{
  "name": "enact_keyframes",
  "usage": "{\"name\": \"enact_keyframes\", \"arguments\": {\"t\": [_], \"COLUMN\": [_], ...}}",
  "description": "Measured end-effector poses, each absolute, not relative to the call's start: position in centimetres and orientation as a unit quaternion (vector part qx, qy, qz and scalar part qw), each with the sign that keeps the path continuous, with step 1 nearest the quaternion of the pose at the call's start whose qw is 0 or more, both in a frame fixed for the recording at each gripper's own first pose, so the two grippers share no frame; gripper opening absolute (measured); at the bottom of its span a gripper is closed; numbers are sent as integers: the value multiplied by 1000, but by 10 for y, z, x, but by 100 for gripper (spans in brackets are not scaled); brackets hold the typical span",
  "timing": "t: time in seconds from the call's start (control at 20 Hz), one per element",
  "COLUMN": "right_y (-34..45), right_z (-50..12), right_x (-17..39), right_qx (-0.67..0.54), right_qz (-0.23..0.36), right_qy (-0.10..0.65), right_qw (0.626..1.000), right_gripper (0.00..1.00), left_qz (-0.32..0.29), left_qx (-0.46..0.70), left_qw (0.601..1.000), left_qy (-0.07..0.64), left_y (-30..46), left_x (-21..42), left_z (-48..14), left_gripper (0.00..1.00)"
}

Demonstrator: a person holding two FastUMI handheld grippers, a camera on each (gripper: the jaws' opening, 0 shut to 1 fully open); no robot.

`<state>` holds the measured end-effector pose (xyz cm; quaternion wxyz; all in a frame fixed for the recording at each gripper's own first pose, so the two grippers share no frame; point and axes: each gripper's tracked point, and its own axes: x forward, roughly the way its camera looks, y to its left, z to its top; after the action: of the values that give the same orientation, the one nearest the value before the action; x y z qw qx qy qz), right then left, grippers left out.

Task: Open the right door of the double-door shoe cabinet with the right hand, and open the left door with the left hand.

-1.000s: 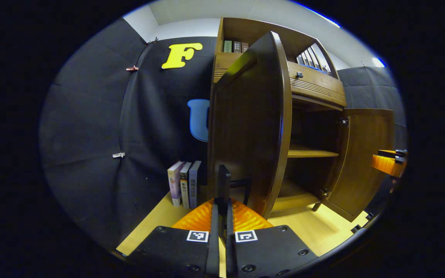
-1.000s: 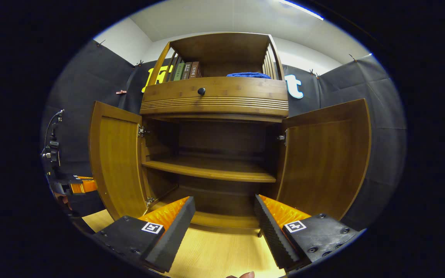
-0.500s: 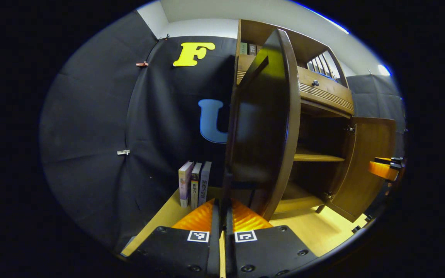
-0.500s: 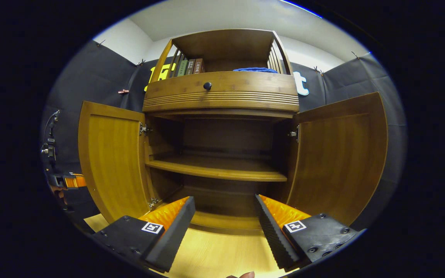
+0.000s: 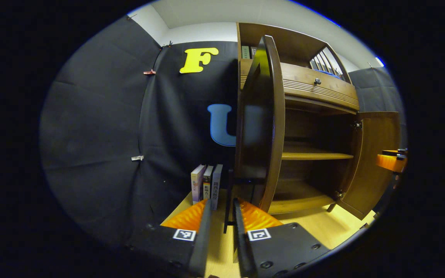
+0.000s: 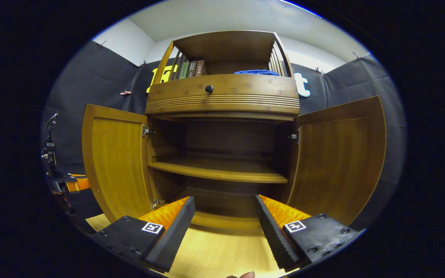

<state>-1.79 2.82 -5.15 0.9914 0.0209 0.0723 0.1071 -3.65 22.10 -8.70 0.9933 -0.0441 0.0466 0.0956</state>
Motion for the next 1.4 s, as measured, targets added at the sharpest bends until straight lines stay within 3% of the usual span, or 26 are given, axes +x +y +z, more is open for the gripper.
{"name": "enact_keyframes", "arguments": {"t": [0.15,0.2,0.45,1.4], "right_y": [23,22,20,11], "right_z": [-48,-47,-43,-13], "right_x": [-26,-28,-38,-57], "right_qx": [22,20,19,24], "right_qz": [112,114,124,101], "right_qy": [73,72,70,34], "right_qw": [991,991,990,994], "right_gripper": [98,98,98,98], "left_qz": [107,111,113,37], "left_qx": [-43,-37,-23,-26], "left_qw": [993,992,993,999], "left_qy": [40,37,20,-17], "left_y": [220,219,201,86], "left_x": [-55,-60,-85,-63], "left_z": [-82,-80,-69,-15], "left_gripper": [64,65,95,94]}}
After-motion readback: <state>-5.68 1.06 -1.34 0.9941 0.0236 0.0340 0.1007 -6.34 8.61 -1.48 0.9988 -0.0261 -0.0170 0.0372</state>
